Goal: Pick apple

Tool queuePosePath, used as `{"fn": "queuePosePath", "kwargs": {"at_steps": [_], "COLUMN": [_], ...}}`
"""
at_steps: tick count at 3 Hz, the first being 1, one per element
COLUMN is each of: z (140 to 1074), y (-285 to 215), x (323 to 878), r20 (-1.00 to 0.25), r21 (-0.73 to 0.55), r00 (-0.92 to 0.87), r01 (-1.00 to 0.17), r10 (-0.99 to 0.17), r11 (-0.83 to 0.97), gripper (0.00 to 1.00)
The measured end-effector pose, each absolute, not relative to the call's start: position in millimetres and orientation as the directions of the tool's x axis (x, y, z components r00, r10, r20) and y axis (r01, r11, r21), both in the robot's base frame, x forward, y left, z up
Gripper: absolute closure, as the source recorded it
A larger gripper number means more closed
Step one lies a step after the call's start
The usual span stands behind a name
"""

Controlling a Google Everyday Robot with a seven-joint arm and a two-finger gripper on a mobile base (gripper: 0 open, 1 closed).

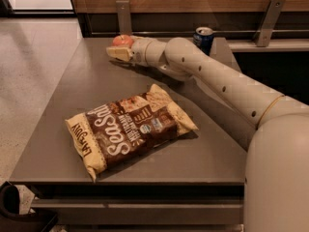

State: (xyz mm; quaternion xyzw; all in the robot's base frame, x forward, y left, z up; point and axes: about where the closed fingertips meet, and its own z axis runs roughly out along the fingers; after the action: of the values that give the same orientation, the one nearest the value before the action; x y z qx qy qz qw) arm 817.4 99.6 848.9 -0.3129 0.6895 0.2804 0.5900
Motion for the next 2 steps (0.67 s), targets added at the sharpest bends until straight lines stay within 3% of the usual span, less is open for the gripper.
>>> {"fn": "queuePosePath", "kwargs": {"at_steps": [2], "z": [838.5], "y": [105.2], "x": [817.4], "r20": [-0.986], "r21": [0.029], "r00": [-0.127], "r01": [-0.765], "r10": [-0.106], "r11": [0.644], "gripper": [0.8]}}
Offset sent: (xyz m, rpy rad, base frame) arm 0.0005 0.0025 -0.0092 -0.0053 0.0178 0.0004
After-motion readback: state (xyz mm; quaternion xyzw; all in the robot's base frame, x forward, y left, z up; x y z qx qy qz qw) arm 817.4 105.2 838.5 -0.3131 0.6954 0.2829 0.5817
